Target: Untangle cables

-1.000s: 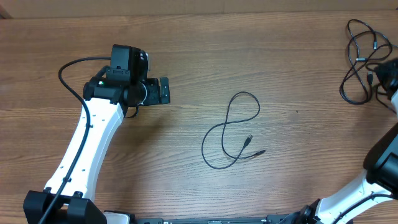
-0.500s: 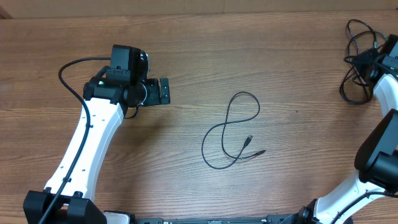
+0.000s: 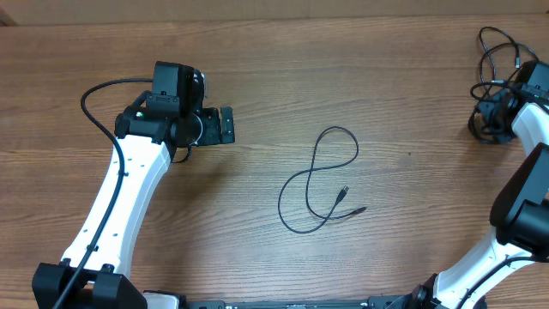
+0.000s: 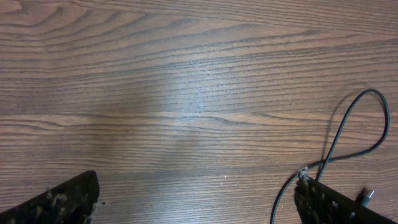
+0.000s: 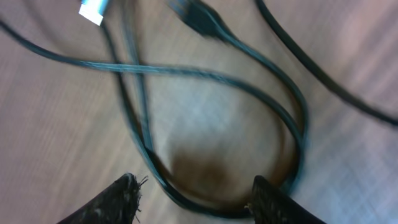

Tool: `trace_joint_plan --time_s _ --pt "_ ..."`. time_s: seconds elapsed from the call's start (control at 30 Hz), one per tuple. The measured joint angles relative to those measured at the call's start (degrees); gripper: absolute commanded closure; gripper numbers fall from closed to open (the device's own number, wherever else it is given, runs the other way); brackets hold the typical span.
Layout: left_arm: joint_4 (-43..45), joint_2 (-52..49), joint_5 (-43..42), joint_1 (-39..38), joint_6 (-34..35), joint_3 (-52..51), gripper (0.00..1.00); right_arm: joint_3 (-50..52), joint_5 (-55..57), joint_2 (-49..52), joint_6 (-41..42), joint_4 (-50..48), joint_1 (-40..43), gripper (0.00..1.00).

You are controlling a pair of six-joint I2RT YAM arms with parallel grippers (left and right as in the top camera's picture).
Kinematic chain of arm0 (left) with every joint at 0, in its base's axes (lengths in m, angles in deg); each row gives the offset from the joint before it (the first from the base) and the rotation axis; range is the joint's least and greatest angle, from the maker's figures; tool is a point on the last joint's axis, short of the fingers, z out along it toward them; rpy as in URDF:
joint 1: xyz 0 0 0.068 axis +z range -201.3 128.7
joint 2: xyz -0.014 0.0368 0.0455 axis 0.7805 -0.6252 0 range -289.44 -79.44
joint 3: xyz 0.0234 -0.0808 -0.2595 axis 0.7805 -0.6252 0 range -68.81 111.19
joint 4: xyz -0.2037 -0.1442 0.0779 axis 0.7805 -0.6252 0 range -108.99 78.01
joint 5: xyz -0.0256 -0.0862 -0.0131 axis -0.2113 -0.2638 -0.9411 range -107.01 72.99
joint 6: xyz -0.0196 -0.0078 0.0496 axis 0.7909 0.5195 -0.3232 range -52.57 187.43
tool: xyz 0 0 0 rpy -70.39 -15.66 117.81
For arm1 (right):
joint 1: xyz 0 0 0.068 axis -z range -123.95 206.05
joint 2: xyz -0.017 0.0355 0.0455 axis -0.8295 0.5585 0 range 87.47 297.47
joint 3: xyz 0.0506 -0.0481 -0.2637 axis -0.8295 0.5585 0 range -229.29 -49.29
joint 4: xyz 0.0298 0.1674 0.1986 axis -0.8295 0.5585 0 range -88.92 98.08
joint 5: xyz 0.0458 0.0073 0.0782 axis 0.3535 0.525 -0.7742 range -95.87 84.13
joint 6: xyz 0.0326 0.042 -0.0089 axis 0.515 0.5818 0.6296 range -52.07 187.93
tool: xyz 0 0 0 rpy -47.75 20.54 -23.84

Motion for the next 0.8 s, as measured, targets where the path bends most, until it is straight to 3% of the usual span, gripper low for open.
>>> trace_joint_plan --time_s 0.13,0.47,0.57,0.8 --pt "0.0 0.0 0.0 0.0 0.0 0.0 0.00 0.0 1.2 0.0 4.2 6.0 0.7 0.42" --pt "-0.2 0.0 0.0 0.0 -1.3 0.0 0.00 0.1 2.4 0.0 8.8 6.3 3.4 0.42" --pt "-0.2 0.0 0.0 0.0 -1.3 0.0 0.00 0.1 2.5 0.0 9.0 5.9 3.3 0.51" --pt "-0.5 0.0 0.0 0.0 -1.3 0.0 0.00 0.1 2.6 2.3 9.4 5.0 3.3 0.54"
